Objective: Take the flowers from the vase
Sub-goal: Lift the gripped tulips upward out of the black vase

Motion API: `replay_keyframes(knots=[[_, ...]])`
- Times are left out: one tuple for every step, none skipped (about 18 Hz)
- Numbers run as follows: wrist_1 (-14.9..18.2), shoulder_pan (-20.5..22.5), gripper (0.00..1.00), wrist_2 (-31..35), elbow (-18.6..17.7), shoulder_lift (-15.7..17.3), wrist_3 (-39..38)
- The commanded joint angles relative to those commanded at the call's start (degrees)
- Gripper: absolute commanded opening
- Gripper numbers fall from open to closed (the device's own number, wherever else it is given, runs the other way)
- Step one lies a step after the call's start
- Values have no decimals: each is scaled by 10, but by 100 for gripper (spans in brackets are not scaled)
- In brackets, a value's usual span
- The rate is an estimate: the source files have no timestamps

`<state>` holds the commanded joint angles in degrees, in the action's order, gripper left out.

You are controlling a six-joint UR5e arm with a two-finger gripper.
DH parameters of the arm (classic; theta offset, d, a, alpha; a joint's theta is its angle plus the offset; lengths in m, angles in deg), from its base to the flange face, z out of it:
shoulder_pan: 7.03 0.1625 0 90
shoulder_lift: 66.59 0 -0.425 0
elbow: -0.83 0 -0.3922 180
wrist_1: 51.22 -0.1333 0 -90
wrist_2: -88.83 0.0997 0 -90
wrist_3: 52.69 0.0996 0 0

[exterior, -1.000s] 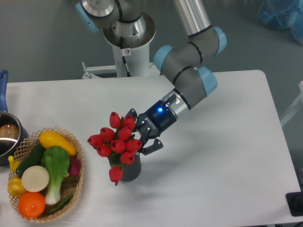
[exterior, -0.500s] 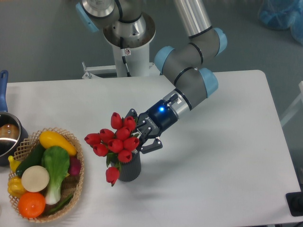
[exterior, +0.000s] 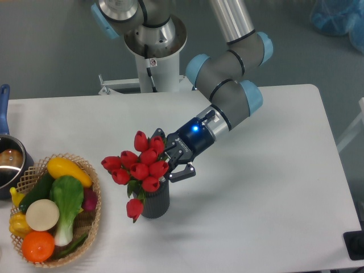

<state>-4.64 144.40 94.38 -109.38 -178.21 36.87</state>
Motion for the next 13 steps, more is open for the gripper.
replay_keyframes(knots=[[0, 1, 43, -3, 0, 0, -1], [-1, 2, 43, -6, -1, 0, -1], [0, 5, 43, -13, -1, 1, -1], [0, 7, 43, -21, -2, 3, -1], [0, 10, 43, -29, -3, 4, -2], [0, 11, 43, -32, -4, 10, -8], [0, 11, 43, -33, -4, 16, -18], [0, 12, 43, -33, -4, 21, -27], [0, 13, 43, -34, -4, 26, -34], [0, 14, 43, -37, -4, 32, -44], [0, 13, 43, -40, -4, 39, -52], [0, 14, 43, -45, -4, 43, -57], [0, 14, 43, -53, -5, 48, -59]])
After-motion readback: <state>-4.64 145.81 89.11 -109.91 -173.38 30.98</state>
